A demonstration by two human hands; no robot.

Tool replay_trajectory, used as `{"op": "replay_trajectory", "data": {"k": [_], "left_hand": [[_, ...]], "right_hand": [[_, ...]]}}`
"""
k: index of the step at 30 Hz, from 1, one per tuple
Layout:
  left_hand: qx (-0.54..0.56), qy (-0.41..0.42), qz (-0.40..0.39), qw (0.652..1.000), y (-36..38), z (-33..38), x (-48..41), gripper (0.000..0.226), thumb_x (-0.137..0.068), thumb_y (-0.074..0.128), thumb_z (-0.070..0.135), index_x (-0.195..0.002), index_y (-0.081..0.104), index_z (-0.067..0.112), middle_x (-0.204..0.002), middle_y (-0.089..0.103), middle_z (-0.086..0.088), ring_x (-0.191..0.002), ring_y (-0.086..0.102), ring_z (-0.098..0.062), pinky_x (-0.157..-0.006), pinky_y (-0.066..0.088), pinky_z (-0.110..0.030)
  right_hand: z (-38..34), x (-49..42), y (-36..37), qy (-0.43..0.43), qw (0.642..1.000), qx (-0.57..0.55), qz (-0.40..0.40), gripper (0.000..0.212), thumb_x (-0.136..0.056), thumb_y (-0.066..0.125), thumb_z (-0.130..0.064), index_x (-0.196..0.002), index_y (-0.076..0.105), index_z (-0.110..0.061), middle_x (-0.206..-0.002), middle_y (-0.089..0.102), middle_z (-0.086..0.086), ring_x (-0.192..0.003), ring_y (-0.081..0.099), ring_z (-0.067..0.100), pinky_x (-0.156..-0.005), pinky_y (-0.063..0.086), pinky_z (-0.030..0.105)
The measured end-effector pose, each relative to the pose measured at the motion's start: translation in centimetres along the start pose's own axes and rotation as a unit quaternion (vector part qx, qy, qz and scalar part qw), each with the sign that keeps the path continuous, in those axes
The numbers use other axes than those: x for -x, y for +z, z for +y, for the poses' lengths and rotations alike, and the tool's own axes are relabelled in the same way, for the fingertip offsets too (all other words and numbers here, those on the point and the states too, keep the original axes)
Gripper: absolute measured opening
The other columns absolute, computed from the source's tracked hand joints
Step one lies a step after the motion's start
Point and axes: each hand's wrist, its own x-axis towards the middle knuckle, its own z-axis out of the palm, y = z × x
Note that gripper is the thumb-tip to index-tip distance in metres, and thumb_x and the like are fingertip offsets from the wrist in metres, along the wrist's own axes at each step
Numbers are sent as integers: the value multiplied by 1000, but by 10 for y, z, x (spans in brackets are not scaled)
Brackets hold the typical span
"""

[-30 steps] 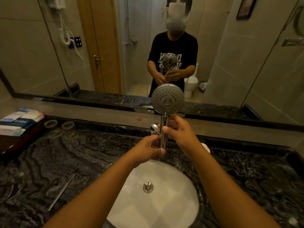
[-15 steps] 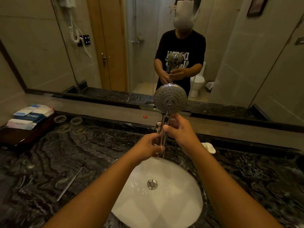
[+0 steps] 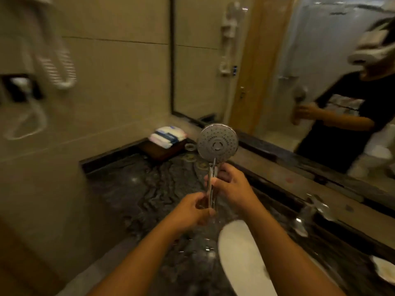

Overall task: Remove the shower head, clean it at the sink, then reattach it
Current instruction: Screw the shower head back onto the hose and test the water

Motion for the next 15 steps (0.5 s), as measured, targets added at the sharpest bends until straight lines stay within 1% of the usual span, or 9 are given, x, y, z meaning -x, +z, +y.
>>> {"op": "replay_trajectory", "data": {"k": [2, 3, 4, 7, 8, 10, 12, 14, 15], "left_hand": [[46, -17, 67, 997, -61, -16, 53, 23, -87, 66, 0, -107, 67, 11, -90, 69, -6, -83, 67, -19, -72, 59, -36], [65, -27, 97, 993, -88, -24, 82, 25, -87, 67, 1, -110, 66, 9, -93, 69, -8, -85, 67, -21, -77, 60, -42], [85, -32, 128, 988, -114, -30, 113, 26, -87, 67, 0, -112, 65, 6, -94, 69, -10, -84, 68, -22, -79, 59, -44], [132, -33, 239, 961, -176, -49, 209, 28, -88, 64, -6, -113, 61, 6, -91, 68, -3, -77, 68, -11, -68, 59, -31], [144, -34, 275, 950, -192, -54, 242, 30, -88, 65, -6, -114, 60, 8, -92, 69, -3, -78, 68, -11, -67, 58, -30], [162, -32, 345, 924, -222, -65, 309, 34, -87, 67, -4, -117, 58, 7, -94, 69, -5, -79, 69, -14, -66, 58, -32], [171, -21, 411, 895, -241, -73, 376, 35, -86, 69, -3, -118, 58, 2, -94, 68, -8, -79, 69, -16, -69, 60, -38], [178, -11, 477, 861, -252, -78, 445, 35, -81, 73, 4, -114, 61, 4, -92, 68, -9, -80, 67, -18, -73, 60, -41], [184, -6, 507, 842, -254, -80, 478, 34, -78, 74, 8, -110, 62, 6, -91, 68, -8, -79, 67, -18, -70, 60, -39]], "right_hand": [[-7, -10, 78, 7, 997, -16, -69, 33, -95, 58, 5, -115, 58, -21, -112, 72, 16, -98, 74, 25, -85, 61, 39], [-9, -11, 119, 8, 994, -22, -103, 29, -95, 58, 5, -116, 60, -14, -109, 73, 18, -97, 74, 28, -83, 61, 39], [-11, -9, 159, 9, 990, -27, -137, 26, -94, 59, 5, -115, 61, -11, -105, 74, 17, -96, 73, 30, -82, 61, 39], [-17, 11, 280, 10, 970, -40, -240, 24, -93, 60, 5, -107, 66, -13, -97, 76, 14, -93, 74, 31, -80, 60, 40], [-20, 21, 318, 8, 961, -39, -275, 24, -93, 60, 5, -108, 66, -12, -96, 77, 13, -91, 74, 30, -79, 60, 39], [-26, 45, 393, 8, 936, -39, -350, 23, -94, 58, 5, -111, 64, -9, -93, 76, 12, -83, 74, 25, -70, 60, 33], [-33, 76, 462, 13, 902, -36, -429, 23, -94, 57, 6, -112, 62, -7, -90, 75, 11, -75, 73, 19, -63, 59, 29], [-39, 116, 527, 15, 865, -33, -501, 21, -94, 58, 5, -109, 62, -9, -89, 76, 10, -72, 73, 17, -65, 59, 30], [-41, 140, 556, 16, 845, -32, -533, 20, -94, 59, 3, -108, 63, -10, -90, 77, 9, -74, 74, 18, -68, 59, 32]]}}
